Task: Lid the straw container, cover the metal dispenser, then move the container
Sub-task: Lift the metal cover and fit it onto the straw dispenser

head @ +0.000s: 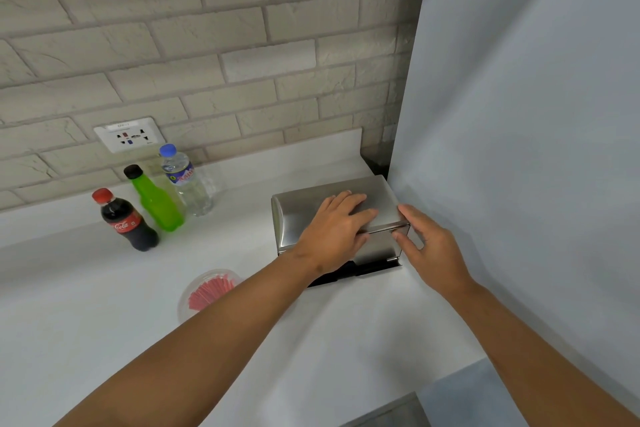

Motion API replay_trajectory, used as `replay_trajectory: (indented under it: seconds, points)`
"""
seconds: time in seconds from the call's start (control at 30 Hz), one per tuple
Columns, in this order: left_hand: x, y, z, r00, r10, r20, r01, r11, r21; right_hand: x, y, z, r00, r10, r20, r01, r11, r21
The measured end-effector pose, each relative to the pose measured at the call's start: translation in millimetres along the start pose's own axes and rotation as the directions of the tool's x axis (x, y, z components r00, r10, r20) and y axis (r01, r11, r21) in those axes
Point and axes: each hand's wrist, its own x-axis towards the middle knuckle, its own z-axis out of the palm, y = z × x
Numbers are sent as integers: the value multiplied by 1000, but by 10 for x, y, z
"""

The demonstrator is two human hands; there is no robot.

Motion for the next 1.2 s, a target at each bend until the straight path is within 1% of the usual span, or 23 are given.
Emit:
replay_trajectory:
  seconds: [0.1,0.2,0.3,0.43,0.57,0.7,0.93,1.03,1.13,1.2]
  points:
    - [-141,-86,-71,997,-69,-37,67,997,-49,-2,-71,45,996,-87,-23,82,985,-151]
    - [-326,-230,-165,984,-149,-96,139,985,-106,48,-241,113,982,-188,-30,179,967,-183]
    - [-503,-452,-260,958,-253,-136,226,955,-191,126,-446,226,961,-277,9,274,942,-197]
    - [-717,-736,-367,904,-417,-90,365,865,-344,200,-665,462,919,-381,103,395,893,-218]
    - [-868,-876,-396,888,-458,-44,386,793,-471,226,-790,655,879,-445,170,475,845,-245]
    - [-937,-901,-379,880,-475,-5,395,737,-549,215,-813,727,882,-452,133,471,838,-275]
    - [-957,-894,-348,878,-478,-8,392,730,-561,178,-818,746,900,-416,129,436,857,-275]
    - [-953,-878,-366,885,-465,-9,391,754,-529,160,-843,716,906,-386,171,420,866,-272]
    - [-919,-868,-384,896,-444,-14,394,809,-436,160,-838,631,910,-348,225,400,881,-252]
    - [-876,-825,-409,909,-417,-13,383,846,-372,159,-806,538,929,-312,201,357,898,-256]
